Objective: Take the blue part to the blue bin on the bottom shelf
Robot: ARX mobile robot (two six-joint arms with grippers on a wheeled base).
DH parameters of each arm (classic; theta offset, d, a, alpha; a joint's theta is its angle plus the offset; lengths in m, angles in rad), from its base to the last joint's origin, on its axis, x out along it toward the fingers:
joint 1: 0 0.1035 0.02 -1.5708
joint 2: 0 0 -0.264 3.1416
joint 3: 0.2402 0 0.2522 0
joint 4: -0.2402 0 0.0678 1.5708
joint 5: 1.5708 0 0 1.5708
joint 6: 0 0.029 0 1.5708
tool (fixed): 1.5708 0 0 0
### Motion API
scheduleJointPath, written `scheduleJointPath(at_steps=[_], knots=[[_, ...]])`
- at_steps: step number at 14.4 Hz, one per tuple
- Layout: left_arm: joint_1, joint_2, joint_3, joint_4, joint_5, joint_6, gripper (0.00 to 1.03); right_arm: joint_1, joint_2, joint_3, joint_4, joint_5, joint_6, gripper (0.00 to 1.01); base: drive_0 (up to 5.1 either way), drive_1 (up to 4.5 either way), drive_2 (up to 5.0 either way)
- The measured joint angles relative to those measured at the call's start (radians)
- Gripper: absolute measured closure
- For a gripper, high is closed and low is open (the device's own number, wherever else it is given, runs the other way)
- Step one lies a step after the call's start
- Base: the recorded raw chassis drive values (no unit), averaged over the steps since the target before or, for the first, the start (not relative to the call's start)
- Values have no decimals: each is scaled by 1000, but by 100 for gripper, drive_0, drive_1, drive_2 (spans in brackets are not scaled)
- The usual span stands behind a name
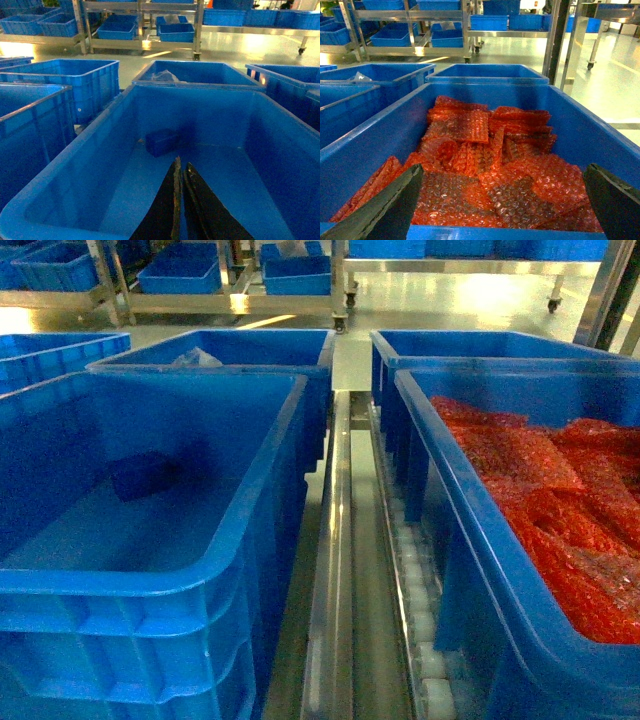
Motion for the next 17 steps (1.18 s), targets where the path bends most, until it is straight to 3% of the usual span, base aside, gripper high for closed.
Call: scheduleJointPath(at_steps=[6,8,10,15,17], knots=[[-10,-76,-51,-15,16,0,101,0,0,0,0,0,0,3,0,0,0],[-8,-183,-51,-114,15,0,101,0,0,0,0,0,0,3,0,0,0],[-8,-394,-51,-319,15,0,101,0,0,0,0,0,0,3,0,0,0],[-8,-499,-51,-430,15,0,101,0,0,0,0,0,0,3,0,0,0],[-8,-649,-50,-602,14,0,101,0,0,0,0,0,0,3,0,0,0]])
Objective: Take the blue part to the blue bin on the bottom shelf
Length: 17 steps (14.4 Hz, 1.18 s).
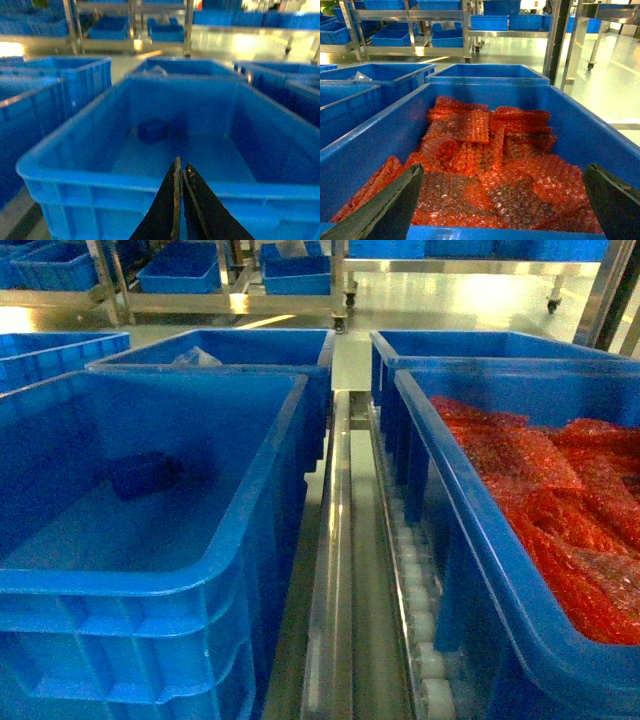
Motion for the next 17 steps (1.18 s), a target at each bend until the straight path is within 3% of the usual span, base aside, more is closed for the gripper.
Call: scheduleJointPath(at_steps=[5,6,10,12,14,17], knots=[[0,-5,0,6,1,0,101,0,0,0,0,0,0,3,0,0,0],[0,-5,0,7,1,-1,92,0,0,0,0,0,0,3,0,0,0],[0,-5,0,6,1,-1,38,0,0,0,0,0,0,3,0,0,0],[0,-5,0,7,1,-1,26,0,0,0,0,0,0,3,0,0,0],[0,-5,0,6,0,0,3,0,0,0,0,0,0,3,0,0,0],[0,-5,0,7,0,-1,5,0,0,0,0,0,0,3,0,0,0]])
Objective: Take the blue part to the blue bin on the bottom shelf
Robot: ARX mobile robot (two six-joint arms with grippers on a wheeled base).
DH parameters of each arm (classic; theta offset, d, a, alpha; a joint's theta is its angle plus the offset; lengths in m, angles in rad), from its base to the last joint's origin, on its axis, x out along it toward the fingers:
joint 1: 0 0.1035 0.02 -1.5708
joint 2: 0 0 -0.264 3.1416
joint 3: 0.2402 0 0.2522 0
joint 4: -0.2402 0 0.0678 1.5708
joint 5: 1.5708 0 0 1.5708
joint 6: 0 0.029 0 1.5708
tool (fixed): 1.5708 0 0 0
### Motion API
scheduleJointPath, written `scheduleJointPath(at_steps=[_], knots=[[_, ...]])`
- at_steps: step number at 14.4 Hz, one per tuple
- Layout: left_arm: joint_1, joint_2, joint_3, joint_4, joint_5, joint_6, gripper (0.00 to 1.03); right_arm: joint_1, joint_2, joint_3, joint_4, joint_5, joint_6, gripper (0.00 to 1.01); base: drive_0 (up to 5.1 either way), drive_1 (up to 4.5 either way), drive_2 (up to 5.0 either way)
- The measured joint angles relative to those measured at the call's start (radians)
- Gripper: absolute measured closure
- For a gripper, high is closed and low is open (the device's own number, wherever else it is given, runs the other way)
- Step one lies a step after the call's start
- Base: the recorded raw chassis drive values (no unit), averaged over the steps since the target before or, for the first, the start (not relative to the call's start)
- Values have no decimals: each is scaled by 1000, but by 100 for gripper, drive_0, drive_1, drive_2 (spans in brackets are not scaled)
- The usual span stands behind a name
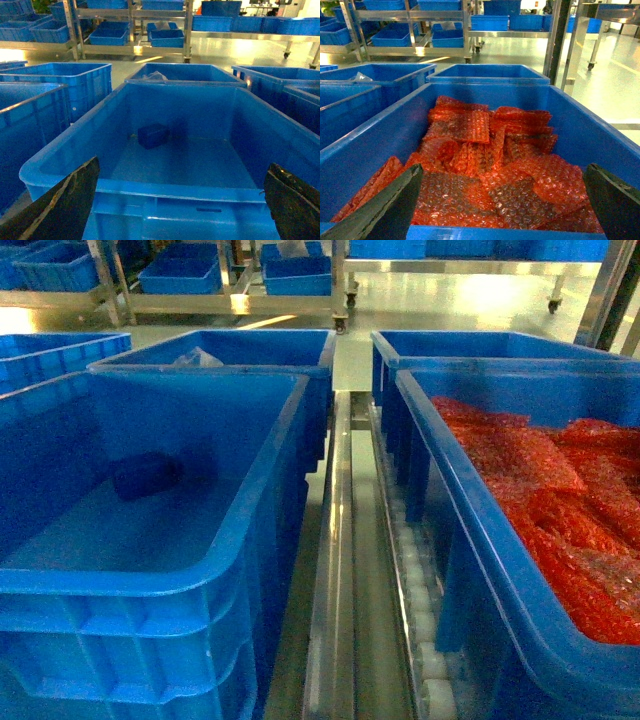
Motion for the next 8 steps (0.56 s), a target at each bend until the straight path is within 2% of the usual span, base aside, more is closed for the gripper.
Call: scheduleJointPath(at_steps=[8], knots=[[0,0,0,0,0,0,5,0,0,0,0,0,0,3,0,0,0]])
